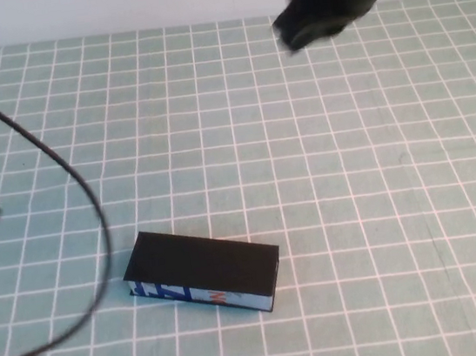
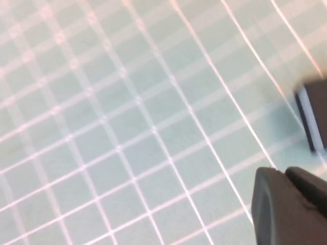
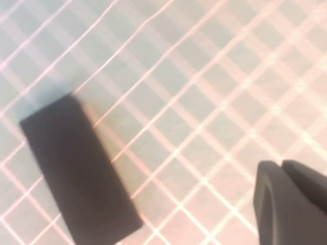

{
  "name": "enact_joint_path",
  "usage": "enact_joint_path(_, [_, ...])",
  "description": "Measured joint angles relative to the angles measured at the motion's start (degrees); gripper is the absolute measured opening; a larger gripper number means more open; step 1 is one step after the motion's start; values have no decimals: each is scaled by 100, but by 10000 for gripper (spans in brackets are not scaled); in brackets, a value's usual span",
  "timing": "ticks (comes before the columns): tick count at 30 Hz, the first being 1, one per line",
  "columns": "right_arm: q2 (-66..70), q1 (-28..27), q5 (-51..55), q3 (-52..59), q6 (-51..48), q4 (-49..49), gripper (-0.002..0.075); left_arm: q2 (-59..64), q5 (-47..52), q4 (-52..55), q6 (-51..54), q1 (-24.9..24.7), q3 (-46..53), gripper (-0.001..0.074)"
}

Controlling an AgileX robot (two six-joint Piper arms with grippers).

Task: Return glasses to glasses case

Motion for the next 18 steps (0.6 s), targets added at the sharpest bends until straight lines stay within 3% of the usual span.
enact_joint_path(4, [-721, -196, 25, 125, 196, -65, -13, -840, -87, -505, -22, 619, 0, -1])
enact_joint_path(10, [-2023, -172, 7, 1149, 252, -29, -13, -1969, -31, -751, 0, 650, 0, -1])
enact_joint_path(18, [-4375, -172, -2076, 3810, 753, -309, -13, -3530, -1028, -844, -231, 460, 1053, -1])
